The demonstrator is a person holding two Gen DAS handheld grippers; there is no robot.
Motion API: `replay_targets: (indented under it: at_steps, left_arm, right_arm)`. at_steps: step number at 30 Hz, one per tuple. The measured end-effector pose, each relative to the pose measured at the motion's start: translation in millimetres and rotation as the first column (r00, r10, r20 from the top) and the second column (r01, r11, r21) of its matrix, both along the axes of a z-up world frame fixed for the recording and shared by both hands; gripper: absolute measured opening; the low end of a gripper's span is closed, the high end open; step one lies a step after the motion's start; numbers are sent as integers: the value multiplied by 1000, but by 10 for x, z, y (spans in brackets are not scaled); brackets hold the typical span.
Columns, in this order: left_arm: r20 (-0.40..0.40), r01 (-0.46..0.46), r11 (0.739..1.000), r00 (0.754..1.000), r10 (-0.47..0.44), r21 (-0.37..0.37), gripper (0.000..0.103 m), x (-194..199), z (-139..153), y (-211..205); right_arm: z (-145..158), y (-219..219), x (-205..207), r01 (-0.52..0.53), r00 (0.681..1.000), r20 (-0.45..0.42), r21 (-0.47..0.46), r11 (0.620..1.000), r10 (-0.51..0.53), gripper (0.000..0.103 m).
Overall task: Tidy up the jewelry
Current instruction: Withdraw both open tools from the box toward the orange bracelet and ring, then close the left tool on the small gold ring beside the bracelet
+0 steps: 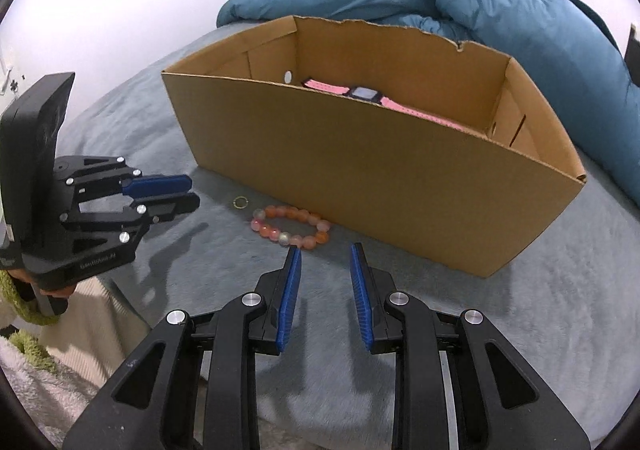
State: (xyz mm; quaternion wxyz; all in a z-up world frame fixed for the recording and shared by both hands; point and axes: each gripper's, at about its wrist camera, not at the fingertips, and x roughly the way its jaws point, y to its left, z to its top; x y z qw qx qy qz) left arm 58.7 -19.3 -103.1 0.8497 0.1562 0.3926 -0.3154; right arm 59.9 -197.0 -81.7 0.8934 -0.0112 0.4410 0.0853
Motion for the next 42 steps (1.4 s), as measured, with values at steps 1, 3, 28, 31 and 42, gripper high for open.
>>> replay_targets:
  at_steps: [1,3,28,31,42]
  left_arm:
    - [-1,5,1000,1000,-5,4,18,4,-21,-11]
    - [-4,15,1000,1000,-15,13,18,22,-61,-40]
    - [-28,66,997,997,-65,44,18,249,-290,-348]
    - [-27,68,997,997,-66,44,18,244,-294,-348]
    - [-29,70,997,997,-69,34,11,257,-273,-316]
  right_arm:
    - [-5,2,11,2,1000,-3,2,1000,-1,25]
    - [-32,-13,37,6,1000,-10,7,1000,-6,25]
    - [-126,-66,177,4,1000,-31,28,1000,-4,25]
    - [-139,-67,181,4,999,-34,29,1000,-3,25]
    - [-141,-57,238,-8,1000,-28,32,999,9,25]
